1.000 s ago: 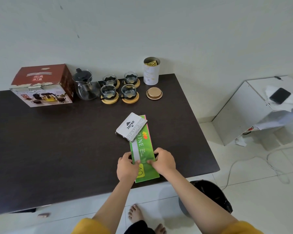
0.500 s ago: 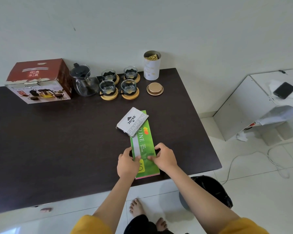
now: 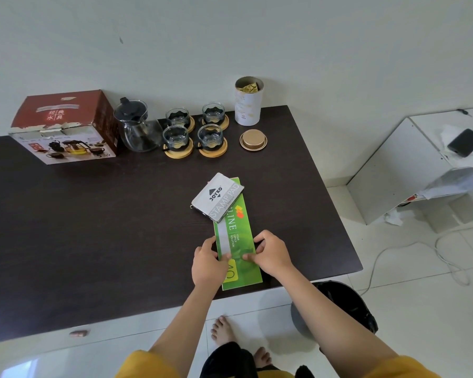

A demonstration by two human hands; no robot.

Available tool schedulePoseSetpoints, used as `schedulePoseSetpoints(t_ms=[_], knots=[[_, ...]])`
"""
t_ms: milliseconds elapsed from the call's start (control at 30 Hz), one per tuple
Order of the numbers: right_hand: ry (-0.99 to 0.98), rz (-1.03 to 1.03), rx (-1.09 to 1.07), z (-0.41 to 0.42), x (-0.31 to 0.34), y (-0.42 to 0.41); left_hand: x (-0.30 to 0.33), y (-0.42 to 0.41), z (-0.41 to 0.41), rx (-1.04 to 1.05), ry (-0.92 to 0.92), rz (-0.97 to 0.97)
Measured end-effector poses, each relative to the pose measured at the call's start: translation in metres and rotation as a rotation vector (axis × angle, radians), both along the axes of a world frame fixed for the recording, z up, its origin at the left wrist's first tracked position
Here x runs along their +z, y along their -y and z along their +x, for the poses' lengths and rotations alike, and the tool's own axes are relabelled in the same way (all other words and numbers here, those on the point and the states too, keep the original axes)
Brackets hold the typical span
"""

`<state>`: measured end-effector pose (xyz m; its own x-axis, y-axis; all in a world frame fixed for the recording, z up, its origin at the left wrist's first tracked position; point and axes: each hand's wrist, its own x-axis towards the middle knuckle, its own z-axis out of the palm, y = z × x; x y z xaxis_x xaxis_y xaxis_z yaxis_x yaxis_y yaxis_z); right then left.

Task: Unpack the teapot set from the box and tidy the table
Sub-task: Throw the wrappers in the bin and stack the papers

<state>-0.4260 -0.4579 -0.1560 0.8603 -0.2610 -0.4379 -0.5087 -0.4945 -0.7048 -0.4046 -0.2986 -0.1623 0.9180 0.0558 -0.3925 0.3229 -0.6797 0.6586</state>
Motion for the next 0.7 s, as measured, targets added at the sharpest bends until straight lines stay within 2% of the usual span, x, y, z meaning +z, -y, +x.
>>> schedulePoseSetpoints(t_ms=[367, 700], knots=[[-0.009, -0.016, -0.026, 0.0010, 0.0022, -0.0031, -0.0021, 0.0015, 0.0016, 0.020, 0.003, 0.018], [-0.098, -0.059, -0.046, 0.0093, 0.0047, -0.0069, 0.0001, 0.0059, 0.0031, 0.022, -0.023, 0.053]])
